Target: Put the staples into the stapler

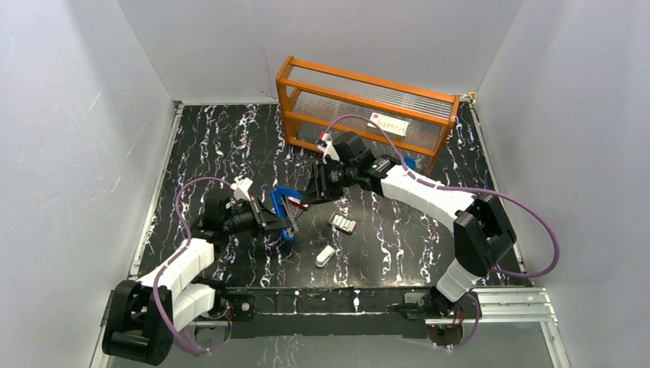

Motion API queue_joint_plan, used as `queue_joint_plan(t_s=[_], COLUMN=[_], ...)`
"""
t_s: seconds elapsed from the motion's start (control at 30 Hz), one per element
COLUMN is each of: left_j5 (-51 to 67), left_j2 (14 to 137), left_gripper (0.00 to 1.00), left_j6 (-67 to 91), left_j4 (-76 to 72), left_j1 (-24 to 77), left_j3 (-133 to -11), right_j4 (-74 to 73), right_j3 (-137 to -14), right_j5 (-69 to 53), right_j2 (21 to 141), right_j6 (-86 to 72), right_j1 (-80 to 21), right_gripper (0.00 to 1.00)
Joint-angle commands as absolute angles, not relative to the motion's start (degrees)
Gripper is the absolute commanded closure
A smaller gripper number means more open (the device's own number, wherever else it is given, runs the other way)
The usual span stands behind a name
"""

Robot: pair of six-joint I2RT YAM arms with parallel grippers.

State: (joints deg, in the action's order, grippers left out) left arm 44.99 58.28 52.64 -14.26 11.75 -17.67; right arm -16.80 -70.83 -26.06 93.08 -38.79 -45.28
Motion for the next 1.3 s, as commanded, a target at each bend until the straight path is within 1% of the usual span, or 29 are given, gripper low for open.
queue_joint_plan(t_s=[0.0, 0.1, 0.33, 0.47, 0.57, 0.87, 1.1, 1.27], left_j5=[52.30, 53.39, 55.02, 54.91, 55.32, 55.47, 55.65, 55.59], left_j2=[55.20, 54.85, 54.54, 54.15, 53.99, 50.44, 51.23, 51.80], left_gripper=[1.00, 1.00, 1.00, 1.00, 1.00, 1.00, 1.00, 1.00], left_j6=[50.08, 48.66, 46.33, 46.21, 46.68, 46.17, 45.60, 45.29], left_j4=[-11.76, -9.55, -7.65, -7.60, -6.60, -3.87, -3.78, -3.78], left_j1=[11.95, 11.95, 12.85, 14.46, 15.21, 16.34, 17.52, 17.60], left_j3=[-19.26, -20.74, -21.93, -21.99, -22.07, -22.05, -22.49, -22.85], right_j4=[-18.43, -17.81, -17.64, -15.49, -14.40, -12.68, -9.52, -8.46], right_j3=[-74.59, -75.46, -79.43, -79.29, -79.72, -79.55, -76.88, -75.19], right_j5=[-20.69, -21.29, -20.89, -19.72, -19.03, -19.73, -15.85, -9.95], right_j2=[90.22, 90.05, 92.91, 93.89, 94.29, 94.96, 94.91, 95.07], right_j6=[-36.58, -36.67, -36.01, -36.61, -36.95, -38.39, -41.04, -42.45], right_j1=[-39.27, -37.32, -36.65, -36.67, -36.12, -35.11, -35.33, -36.88], right_gripper=[0.77, 0.76, 0.74, 0.73, 0.70, 0.69, 0.68, 0.67])
